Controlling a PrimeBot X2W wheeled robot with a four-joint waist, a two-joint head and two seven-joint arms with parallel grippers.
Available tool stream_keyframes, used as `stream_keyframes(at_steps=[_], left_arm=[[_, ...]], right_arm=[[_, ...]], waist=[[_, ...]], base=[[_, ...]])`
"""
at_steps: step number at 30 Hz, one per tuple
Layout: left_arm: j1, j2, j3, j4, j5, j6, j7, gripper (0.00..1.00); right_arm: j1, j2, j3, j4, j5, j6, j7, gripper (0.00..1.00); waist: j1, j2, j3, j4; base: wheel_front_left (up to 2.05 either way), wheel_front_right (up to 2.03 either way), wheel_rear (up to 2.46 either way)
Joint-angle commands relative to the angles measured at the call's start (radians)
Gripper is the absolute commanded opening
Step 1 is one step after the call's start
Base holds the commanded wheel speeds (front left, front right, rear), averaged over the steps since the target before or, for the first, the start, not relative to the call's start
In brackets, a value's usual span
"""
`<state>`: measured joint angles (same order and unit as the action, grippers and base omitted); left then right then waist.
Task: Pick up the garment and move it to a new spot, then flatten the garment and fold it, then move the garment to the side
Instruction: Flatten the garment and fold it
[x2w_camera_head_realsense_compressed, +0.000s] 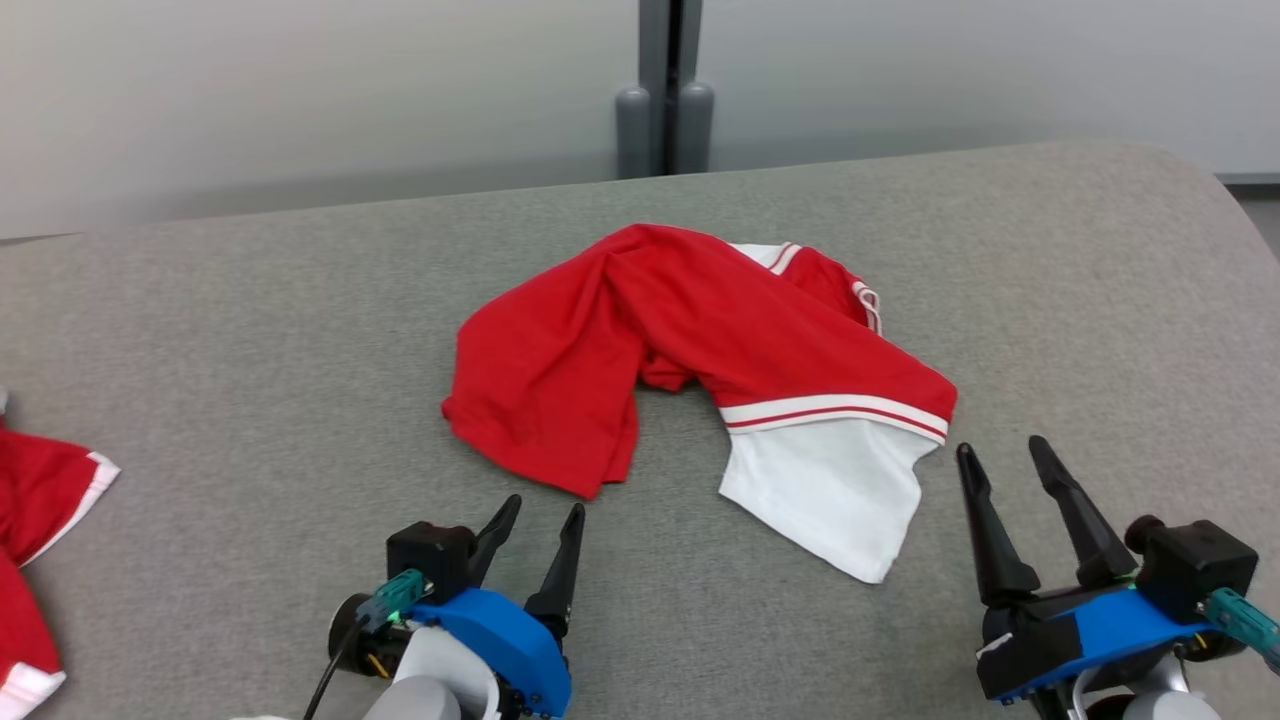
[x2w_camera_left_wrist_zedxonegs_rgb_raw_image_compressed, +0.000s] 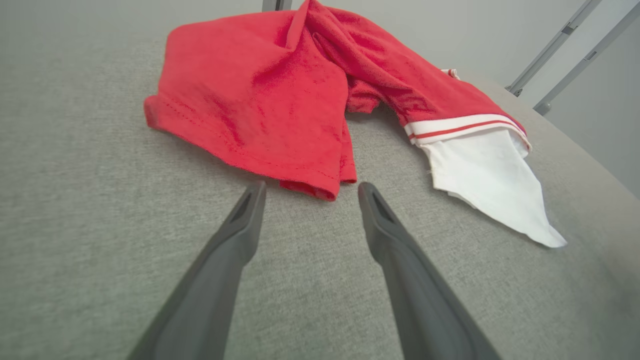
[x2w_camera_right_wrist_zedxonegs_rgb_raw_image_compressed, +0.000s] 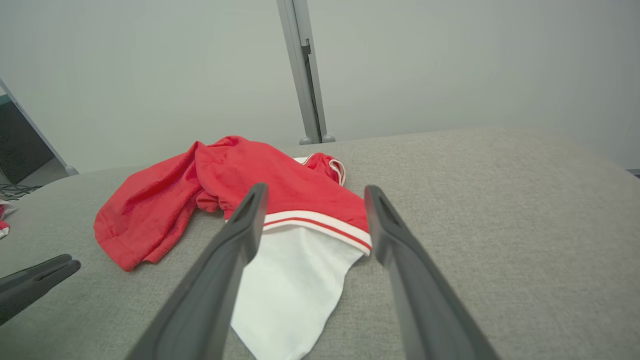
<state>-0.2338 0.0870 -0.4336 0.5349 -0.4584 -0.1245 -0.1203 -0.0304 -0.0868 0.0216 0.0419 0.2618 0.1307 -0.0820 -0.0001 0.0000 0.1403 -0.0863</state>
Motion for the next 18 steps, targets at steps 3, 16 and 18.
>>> stream_keyframes(at_steps=[3,16,18], left_arm=[[-0.052,0.007,-0.04,0.044,-0.035,-0.007,0.004,1.0],[-0.144,0.024,-0.085,0.209,-0.126,-0.008,-0.025,1.0],[-0.144,0.019,-0.08,0.238,-0.142,-0.005,-0.006,1.0]], right_arm=[[-0.027,-0.003,0.021,0.019,0.011,0.0,-0.013,1.0],[-0.059,-0.01,0.067,0.083,0.037,0.0,-0.048,1.0],[-0.061,-0.009,0.067,0.086,0.039,0.0,-0.052,1.0]], waist=[[0.0001,0.0,0.008,-0.03],[0.0001,0.0,0.03,-0.098],[0.0001,0.0,0.03,-0.099]], base=[[0.0,0.0,0.0],[0.0,0.0,0.0],[0.0,0.0,0.0]])
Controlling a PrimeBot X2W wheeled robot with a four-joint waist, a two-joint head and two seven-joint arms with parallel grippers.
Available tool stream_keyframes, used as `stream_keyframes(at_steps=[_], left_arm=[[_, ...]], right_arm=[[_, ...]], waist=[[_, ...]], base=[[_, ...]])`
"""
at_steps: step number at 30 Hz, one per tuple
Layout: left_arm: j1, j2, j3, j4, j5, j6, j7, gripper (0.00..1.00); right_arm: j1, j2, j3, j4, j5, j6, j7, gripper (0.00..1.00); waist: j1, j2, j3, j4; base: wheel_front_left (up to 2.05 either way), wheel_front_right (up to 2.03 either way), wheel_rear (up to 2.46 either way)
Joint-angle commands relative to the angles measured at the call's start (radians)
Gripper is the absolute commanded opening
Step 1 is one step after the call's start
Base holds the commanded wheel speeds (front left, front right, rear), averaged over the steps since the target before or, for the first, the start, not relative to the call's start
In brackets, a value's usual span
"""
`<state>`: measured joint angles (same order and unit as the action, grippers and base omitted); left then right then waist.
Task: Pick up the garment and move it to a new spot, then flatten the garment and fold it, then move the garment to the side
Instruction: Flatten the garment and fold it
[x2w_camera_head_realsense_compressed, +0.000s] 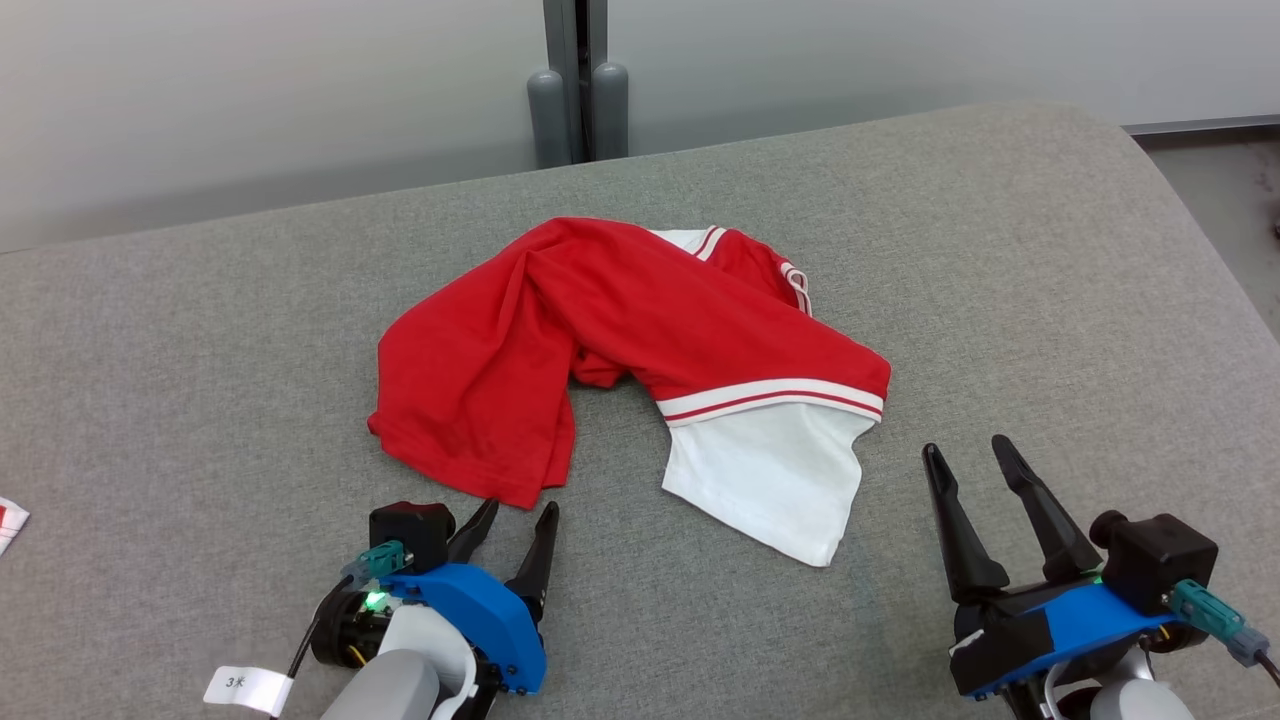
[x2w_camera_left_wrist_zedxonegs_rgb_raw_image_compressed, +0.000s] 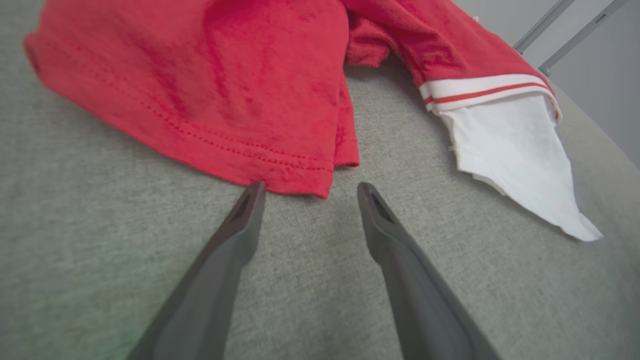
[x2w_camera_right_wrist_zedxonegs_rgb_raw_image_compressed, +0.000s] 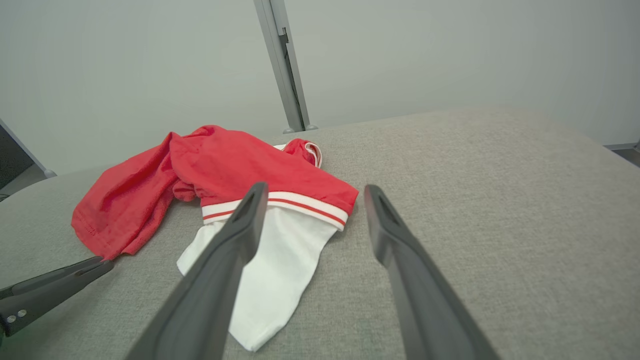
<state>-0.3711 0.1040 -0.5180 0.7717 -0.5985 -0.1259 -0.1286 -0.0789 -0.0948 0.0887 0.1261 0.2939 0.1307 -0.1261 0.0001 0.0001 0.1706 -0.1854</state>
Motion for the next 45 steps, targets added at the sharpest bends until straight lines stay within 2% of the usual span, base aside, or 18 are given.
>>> stream_keyframes(at_steps=[1,8,19,20,21,29,33,40,45], left_arm=[[-0.008,0.0,0.004,0.013,-0.007,-0.004,0.011,1.0],[-0.021,-0.009,0.005,0.039,-0.027,0.011,0.024,1.0],[-0.086,-0.016,0.0,0.099,-0.015,0.035,0.001,1.0],[-0.095,-0.016,0.004,0.102,-0.015,0.038,-0.013,0.46],[-0.103,-0.017,0.009,0.103,-0.019,0.041,-0.026,0.0],[-0.118,-0.011,0.012,0.105,-0.022,0.031,-0.091,0.0],[-0.104,0.011,0.023,0.067,-0.011,0.038,-0.116,0.0],[-0.039,0.086,0.046,-0.106,0.019,0.071,-0.132,0.0],[0.015,0.129,0.05,-0.236,0.01,0.1,-0.089,0.0]], right_arm=[[-0.013,-0.001,-0.001,0.002,0.007,0.0,-0.01,1.0],[-0.019,0.0,0.003,0.008,0.008,0.0,-0.012,1.0],[-0.037,-0.003,0.029,0.019,0.023,0.0,-0.022,1.0],[-0.037,-0.003,0.029,0.02,0.025,0.0,-0.024,1.0],[-0.036,-0.003,0.027,0.021,0.026,0.0,-0.025,1.0],[-0.021,-0.002,0.019,0.028,0.024,0.0,-0.021,1.0],[-0.01,-0.006,0.017,0.024,0.023,0.0,-0.013,1.0],[0.007,-0.013,0.003,0.008,0.016,0.0,0.0,1.0],[0.018,-0.014,0.002,0.0,0.015,0.0,0.01,1.0]], waist=[[-0.0001,-0.0001,0.0,0.0],[-0.0001,-0.0001,0.0,0.002],[-0.0001,-0.0001,0.013,-0.032],[-0.0001,-0.0001,0.014,-0.034],[-0.0001,-0.0001,0.014,-0.034],[-0.0001,-0.0001,0.001,-0.009],[-0.0001,-0.0001,-0.012,0.024],[-0.0001,-0.0001,-0.03,0.088],[-0.0001,-0.0001,-0.04,0.116]], base=[[0.0,0.0,0.0],[0.0,0.0,0.0],[0.0,0.0,0.0],[0.0,0.0,0.0],[0.0,0.0,0.0],[0.0,0.0,0.0],[0.0,0.0,0.0],[0.0,0.0,0.0],[0.0,0.0,0.0]])
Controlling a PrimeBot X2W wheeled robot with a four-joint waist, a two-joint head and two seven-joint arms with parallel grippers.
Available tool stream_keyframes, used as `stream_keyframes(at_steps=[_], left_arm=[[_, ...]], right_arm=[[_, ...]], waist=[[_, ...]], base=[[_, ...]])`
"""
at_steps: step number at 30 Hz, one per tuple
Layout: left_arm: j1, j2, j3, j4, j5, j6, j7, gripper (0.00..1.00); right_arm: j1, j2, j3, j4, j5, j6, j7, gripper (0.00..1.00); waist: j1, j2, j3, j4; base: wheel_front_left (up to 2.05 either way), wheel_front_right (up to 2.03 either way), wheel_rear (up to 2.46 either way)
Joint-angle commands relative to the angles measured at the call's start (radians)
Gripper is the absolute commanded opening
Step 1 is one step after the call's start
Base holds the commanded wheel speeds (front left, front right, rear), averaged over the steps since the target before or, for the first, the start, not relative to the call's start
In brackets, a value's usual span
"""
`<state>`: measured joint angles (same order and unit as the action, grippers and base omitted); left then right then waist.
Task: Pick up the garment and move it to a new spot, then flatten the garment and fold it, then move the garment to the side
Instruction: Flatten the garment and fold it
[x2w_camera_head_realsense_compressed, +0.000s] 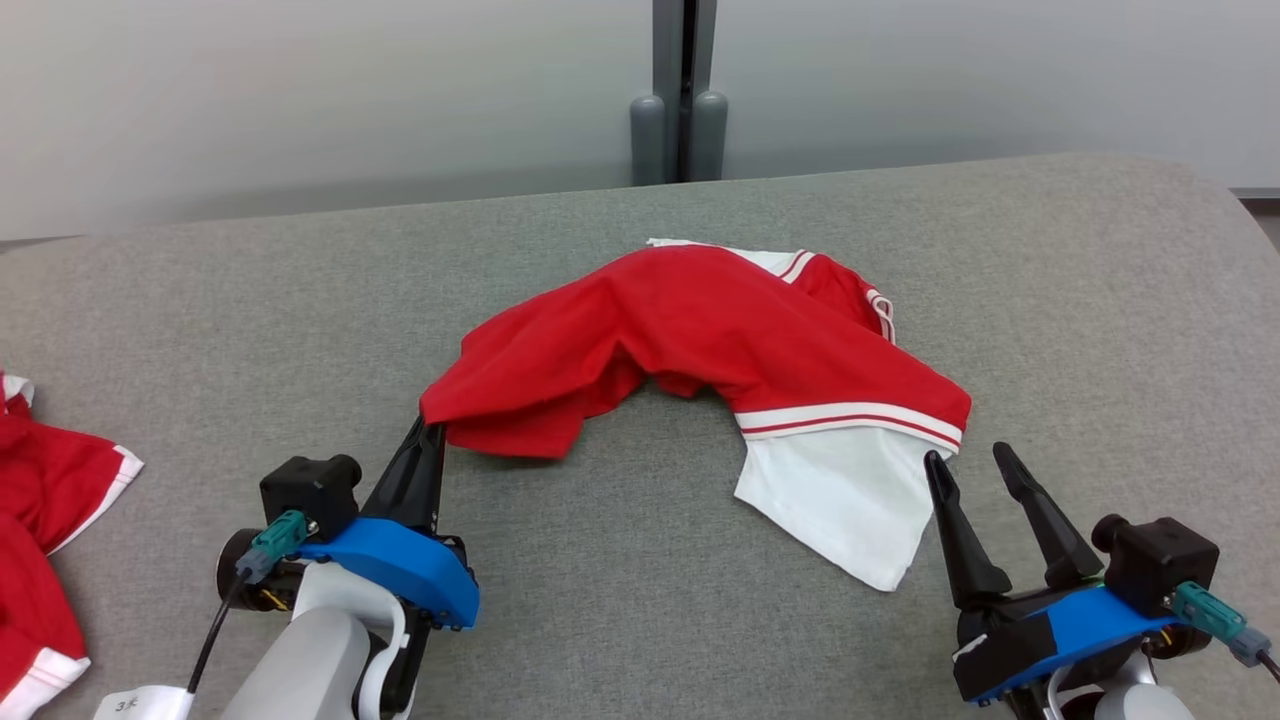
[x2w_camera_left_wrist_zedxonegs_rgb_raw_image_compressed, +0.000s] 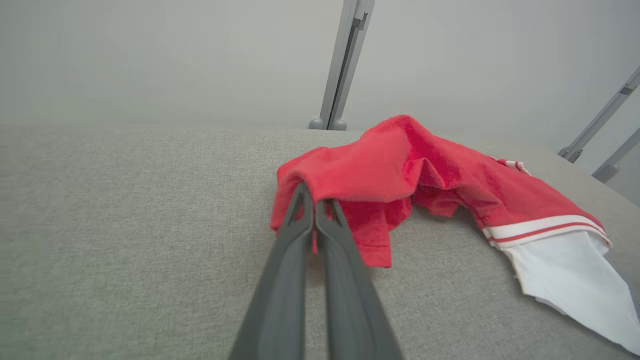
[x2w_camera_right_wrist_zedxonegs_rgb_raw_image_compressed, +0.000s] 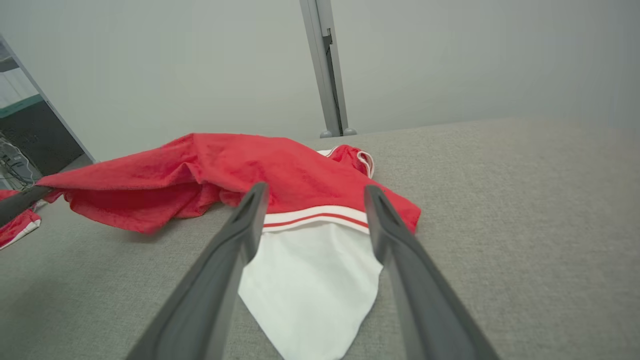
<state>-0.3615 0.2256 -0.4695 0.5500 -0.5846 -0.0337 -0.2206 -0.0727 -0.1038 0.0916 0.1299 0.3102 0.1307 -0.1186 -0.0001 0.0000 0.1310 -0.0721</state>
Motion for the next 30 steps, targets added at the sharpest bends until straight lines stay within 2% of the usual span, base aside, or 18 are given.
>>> stream_keyframes(at_steps=[1,9,13,14,18,21,24,30], left_arm=[[0.018,0.016,0.002,-0.04,-0.003,0.014,0.013,0.0],[0.121,0.094,-0.015,-0.289,0.031,0.081,0.089,0.0],[0.189,0.17,-0.028,-0.423,0.072,0.129,0.153,0.0],[0.189,0.17,-0.028,-0.423,0.072,0.129,0.153,0.0],[0.26,0.254,-0.043,-0.537,0.125,0.178,0.218,0.0],[0.303,0.29,-0.037,-0.576,0.147,0.214,0.238,0.0],[0.317,0.294,-0.022,-0.565,0.157,0.238,0.211,0.0],[0.29,0.261,-0.006,-0.469,0.164,0.268,0.146,0.0]], right_arm=[[0.014,-0.004,-0.001,-0.005,-0.002,0.0,0.002,1.0],[0.023,-0.001,-0.006,-0.015,0.0,0.0,0.009,1.0],[0.029,0.0,-0.014,-0.021,0.0,0.0,0.006,1.0],[0.029,0.0,-0.014,-0.021,0.0,0.0,0.006,1.0],[0.03,0.003,-0.025,-0.025,-0.001,0.0,0.002,1.0],[0.028,0.006,-0.033,-0.024,-0.002,0.0,-0.001,1.0],[0.023,0.012,-0.038,-0.015,0.004,0.0,0.016,1.0],[0.011,0.021,-0.048,0.014,0.006,0.0,0.09,1.0]], waist=[[0.0001,0.0,-0.002,0.006],[0.0001,0.0,-0.007,0.014],[0.0001,0.0,0.001,0.014],[0.0001,0.0,0.001,0.014],[0.0001,0.0,0.017,0.015],[0.0001,0.0,0.026,0.018],[0.0001,0.0,0.03,0.02],[0.0001,0.0,0.028,0.022]], base=[[0.0,0.0,0.0],[0.0,0.0,0.0],[0.0,0.0,0.0],[0.0,0.0,0.0],[0.0,0.0,0.0],[0.0,0.0,0.0],[0.0,0.0,0.0],[0.0,0.0,0.0]])
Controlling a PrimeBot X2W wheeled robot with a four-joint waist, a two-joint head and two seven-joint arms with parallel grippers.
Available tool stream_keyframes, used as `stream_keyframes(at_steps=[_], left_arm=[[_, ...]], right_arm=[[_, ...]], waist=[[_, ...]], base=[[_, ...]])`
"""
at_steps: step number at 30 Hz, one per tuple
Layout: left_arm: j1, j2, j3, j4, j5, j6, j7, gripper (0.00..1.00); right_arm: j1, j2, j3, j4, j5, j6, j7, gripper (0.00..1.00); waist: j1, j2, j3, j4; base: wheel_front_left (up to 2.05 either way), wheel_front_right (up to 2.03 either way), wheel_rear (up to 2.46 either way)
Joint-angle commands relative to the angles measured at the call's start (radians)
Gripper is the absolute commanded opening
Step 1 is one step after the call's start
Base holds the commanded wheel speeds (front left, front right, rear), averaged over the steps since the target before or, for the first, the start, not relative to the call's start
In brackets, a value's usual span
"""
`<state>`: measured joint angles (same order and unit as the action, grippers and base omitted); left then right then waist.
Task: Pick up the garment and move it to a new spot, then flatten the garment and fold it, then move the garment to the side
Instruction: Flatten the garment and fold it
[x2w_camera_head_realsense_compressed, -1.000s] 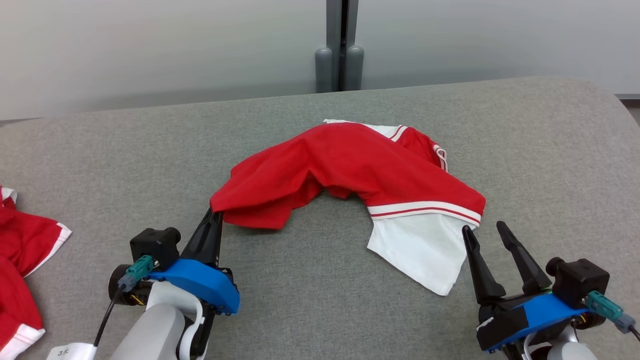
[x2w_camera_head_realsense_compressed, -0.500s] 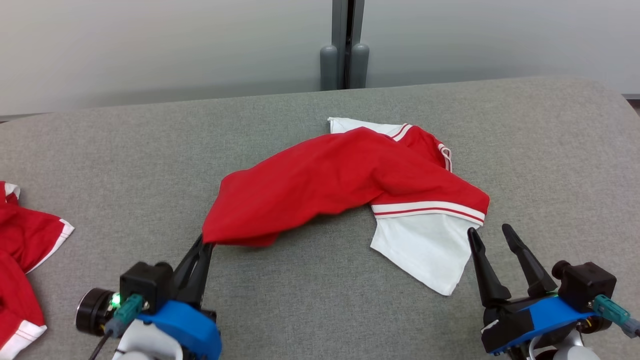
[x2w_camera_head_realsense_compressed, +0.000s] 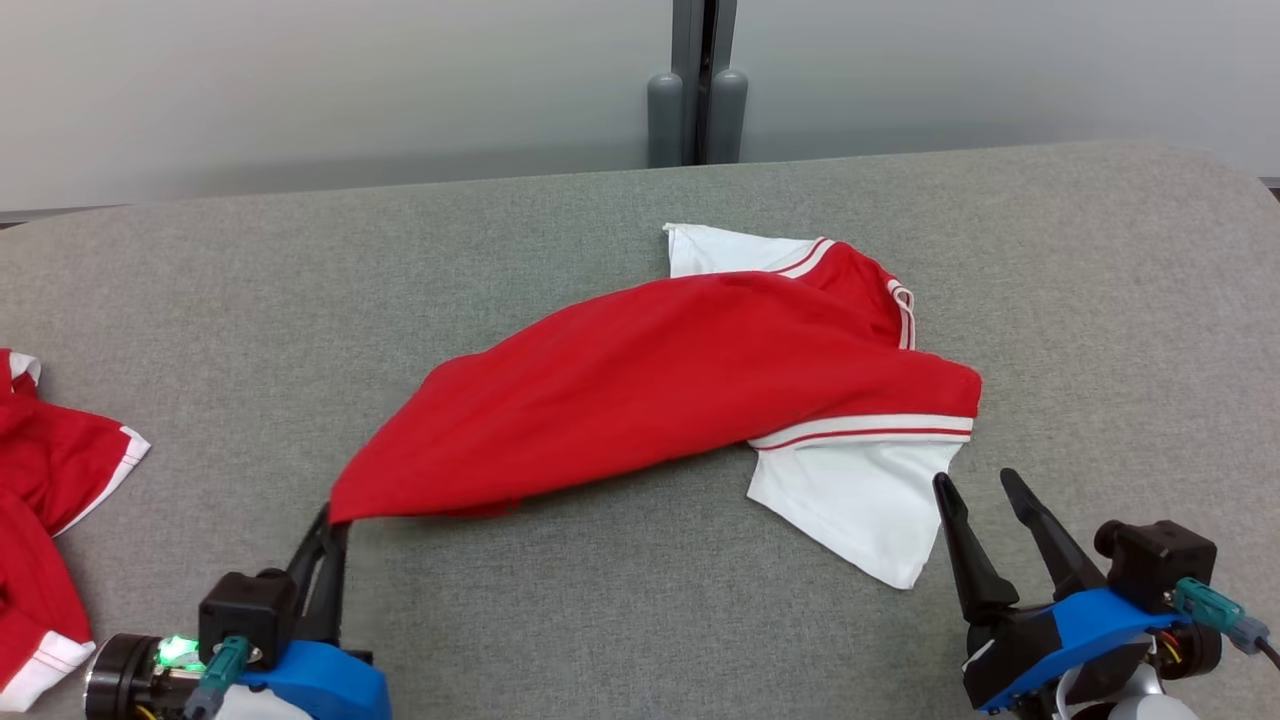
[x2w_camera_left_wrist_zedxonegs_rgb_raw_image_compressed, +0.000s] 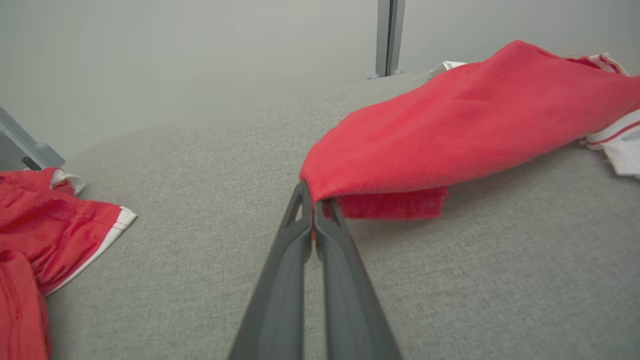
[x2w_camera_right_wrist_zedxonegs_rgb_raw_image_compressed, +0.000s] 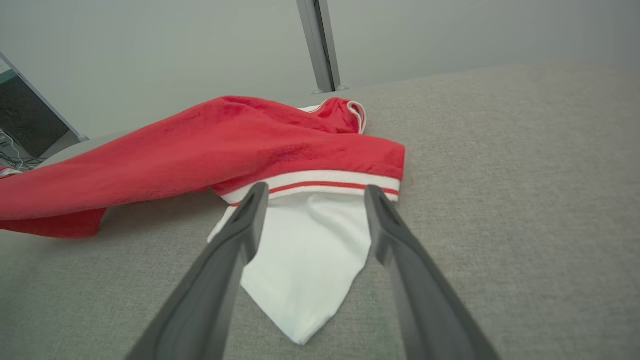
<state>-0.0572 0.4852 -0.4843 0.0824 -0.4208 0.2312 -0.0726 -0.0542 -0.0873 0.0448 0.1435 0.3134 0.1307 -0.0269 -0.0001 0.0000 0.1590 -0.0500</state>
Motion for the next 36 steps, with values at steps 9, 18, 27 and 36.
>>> stream_keyframes(at_steps=[9,18,27,36], left_arm=[[-0.003,-0.058,0.029,0.172,-0.042,0.006,-0.094,1.0],[0.021,-0.101,0.129,0.154,-0.103,0.006,-0.184,1.0],[0.003,-0.198,0.274,-0.019,-0.006,-0.134,-0.193,1.0],[0.013,-0.275,0.334,0.049,0.065,-0.244,-0.194,1.0]], right_arm=[[0.017,0.01,-0.021,-0.009,0.0,0.0,0.014,1.0],[0.042,0.013,-0.068,-0.039,-0.011,0.0,0.028,1.0],[0.062,0.022,-0.101,-0.054,-0.014,0.0,0.051,1.0],[0.073,0.032,-0.125,-0.039,-0.021,0.0,0.102,1.0]], waist=[[0.0001,0.0,-0.017,0.011],[0.0001,0.0,-0.028,0.057],[0.0001,0.0,-0.041,0.089],[0.0001,0.0,-0.048,0.08]], base=[[0.0,0.0,0.0],[0.0,0.0,0.0],[0.0,0.0,0.0],[0.0,0.0,0.0]])
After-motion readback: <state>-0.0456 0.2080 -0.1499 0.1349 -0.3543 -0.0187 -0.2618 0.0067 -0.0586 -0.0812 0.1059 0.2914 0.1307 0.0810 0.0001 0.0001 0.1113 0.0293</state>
